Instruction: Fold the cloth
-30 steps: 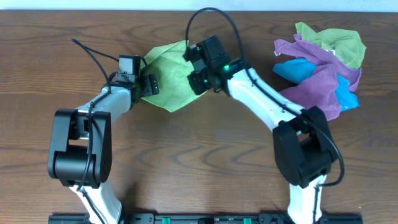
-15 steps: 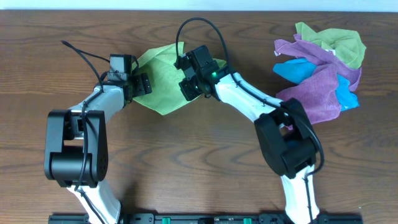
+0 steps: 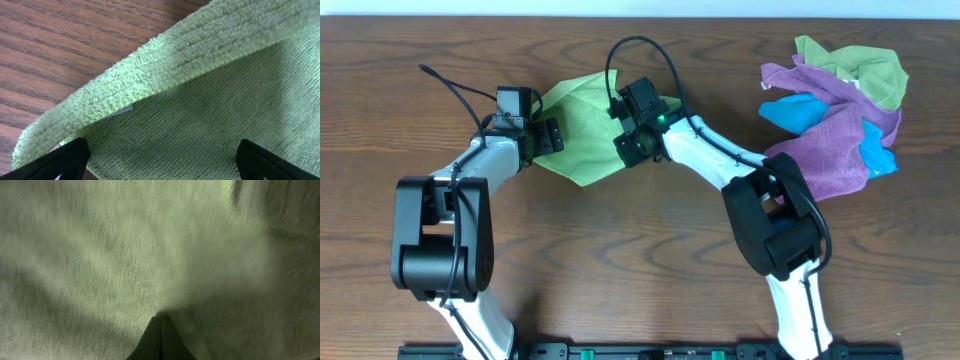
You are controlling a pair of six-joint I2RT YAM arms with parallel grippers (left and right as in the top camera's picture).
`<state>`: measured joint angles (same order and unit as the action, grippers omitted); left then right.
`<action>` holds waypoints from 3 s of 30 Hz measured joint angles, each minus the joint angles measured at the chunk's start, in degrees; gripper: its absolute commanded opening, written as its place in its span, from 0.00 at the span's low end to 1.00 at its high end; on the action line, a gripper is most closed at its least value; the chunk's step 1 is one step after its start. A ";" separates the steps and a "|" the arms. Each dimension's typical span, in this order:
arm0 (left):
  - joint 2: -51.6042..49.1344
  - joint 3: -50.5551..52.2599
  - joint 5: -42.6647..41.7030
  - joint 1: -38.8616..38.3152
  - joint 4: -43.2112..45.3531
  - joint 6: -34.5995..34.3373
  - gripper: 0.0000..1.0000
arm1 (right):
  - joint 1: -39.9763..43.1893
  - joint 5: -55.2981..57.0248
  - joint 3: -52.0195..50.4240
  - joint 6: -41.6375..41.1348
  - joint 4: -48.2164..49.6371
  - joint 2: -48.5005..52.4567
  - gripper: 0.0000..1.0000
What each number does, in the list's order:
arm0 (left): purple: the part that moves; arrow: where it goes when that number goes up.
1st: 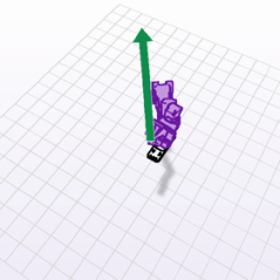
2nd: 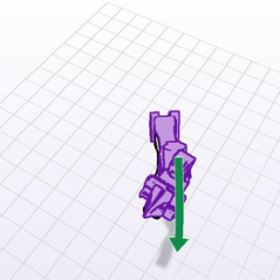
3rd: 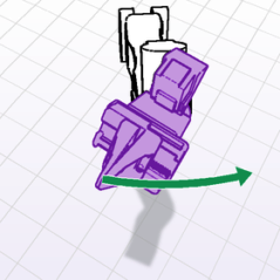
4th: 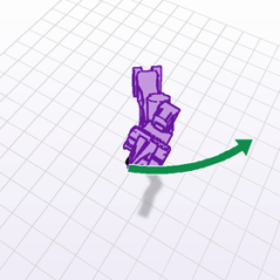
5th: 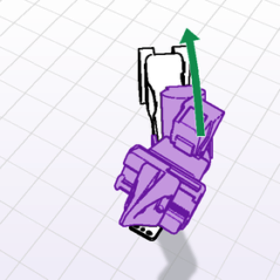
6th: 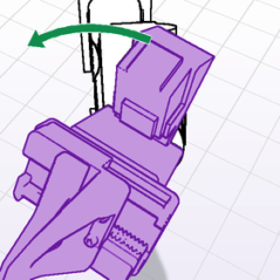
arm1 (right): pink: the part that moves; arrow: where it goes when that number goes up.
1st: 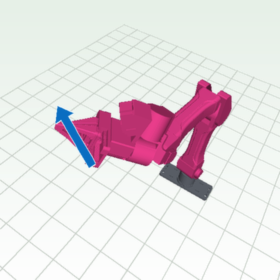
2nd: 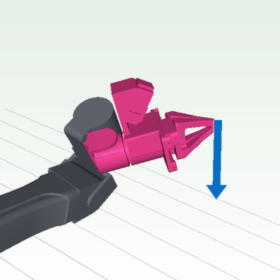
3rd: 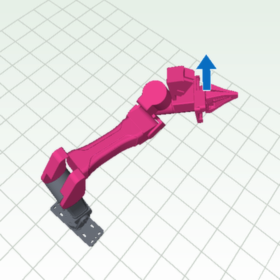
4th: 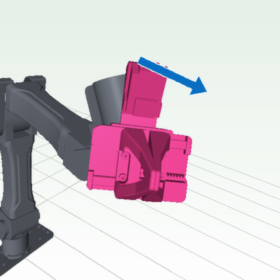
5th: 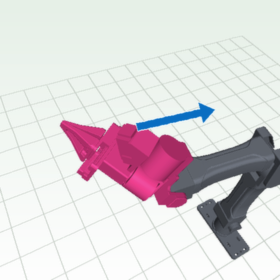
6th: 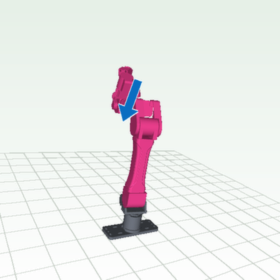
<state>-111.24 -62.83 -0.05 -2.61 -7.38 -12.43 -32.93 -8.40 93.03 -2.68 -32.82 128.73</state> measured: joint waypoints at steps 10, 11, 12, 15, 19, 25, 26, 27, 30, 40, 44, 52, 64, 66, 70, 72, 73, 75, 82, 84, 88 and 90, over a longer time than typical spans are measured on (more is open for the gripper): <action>0.00 -0.02 0.00 0.00 -0.07 0.24 0.96 | -6.05 -2.27 0.00 -3.52 -13.35 -2.01 0.01; 0.00 -0.02 0.00 0.00 -0.09 0.31 0.96 | -6.47 -2.34 -0.28 -3.74 -13.70 -2.29 0.01; 0.00 -0.02 0.02 0.00 -0.13 0.42 0.96 | -7.04 -2.21 -0.81 -4.00 -13.35 -2.91 0.01; 0.00 -0.04 0.00 0.00 -0.20 0.46 0.96 | -7.06 -1.07 -1.40 -4.50 -8.35 -5.22 0.01; 0.00 -0.15 0.00 0.00 -0.76 0.63 0.96 | -4.02 -0.13 -1.42 -4.70 3.72 -8.96 0.22; 0.00 -0.26 -0.02 0.00 -1.03 0.66 0.96 | 2.84 -0.61 -1.16 -1.88 16.79 -9.33 0.40; 0.00 -0.26 -0.02 0.00 -1.03 0.66 0.96 | 3.26 -0.68 -1.16 -0.85 17.42 -9.18 0.43; 0.00 -0.26 -0.02 0.00 -1.03 0.66 0.96 | 3.48 -0.74 -1.16 0.44 17.97 -8.96 0.44; 0.00 -0.28 -0.02 0.00 -1.16 0.66 0.96 | 3.45 -0.17 -1.16 2.89 19.63 -7.06 0.45; 0.00 -0.33 -0.20 0.00 -1.25 0.66 0.96 | 5.03 2.91 -1.18 11.23 24.59 -0.85 0.41; 0.02 -0.33 -0.24 0.00 -1.25 0.66 0.96 | 5.03 2.82 -1.18 12.26 24.11 -0.72 0.40; 0.02 -0.44 -0.55 0.00 -1.38 0.66 0.96 | 5.03 -1.31 -1.18 12.63 23.23 0.76 0.35; 0.02 -0.57 -1.07 0.17 -1.70 0.68 0.96 | 5.07 -3.15 -1.18 10.54 24.63 1.05 0.01; 0.02 -0.76 -1.36 0.26 -2.43 0.68 0.96 | 5.22 -2.23 -1.16 8.74 25.51 1.05 0.01; 0.04 -1.27 -1.53 0.26 -4.39 0.87 0.96 | 6.58 3.10 -0.98 4.46 25.59 1.09 0.01; 0.17 -1.44 -1.55 0.26 -5.79 1.33 0.96 | 7.78 6.67 -0.72 1.99 25.55 1.14 0.01; 0.26 -1.49 -1.64 0.26 -6.38 1.77 0.96 | 8.59 8.33 -0.44 0.70 25.31 1.14 0.01; 0.39 -1.51 -1.70 0.26 -7.19 2.47 0.96 | 10.10 9.94 0.26 -1.07 24.68 1.18 0.01; 0.50 -1.92 -1.95 0.24 -9.51 3.85 0.95 | 10.95 2.14 6.23 0.35 9.86 1.18 0.01; 0.79 -2.29 -1.88 0.26 -12.74 3.82 0.91 | 9.99 0.44 7.93 1.05 5.38 1.18 0.01; 1.36 -2.78 -1.49 0.26 -19.32 3.10 0.84 | 8.22 -1.40 11.37 1.95 -3.26 1.16 0.01; 1.55 -2.93 -1.62 0.26 -22.08 2.62 0.84 | 8.04 -1.84 12.17 2.08 -6.54 0.61 0.01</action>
<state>-109.69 -65.76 -1.67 -2.35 -29.45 -9.80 -24.88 -10.24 105.21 -0.60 -39.35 129.34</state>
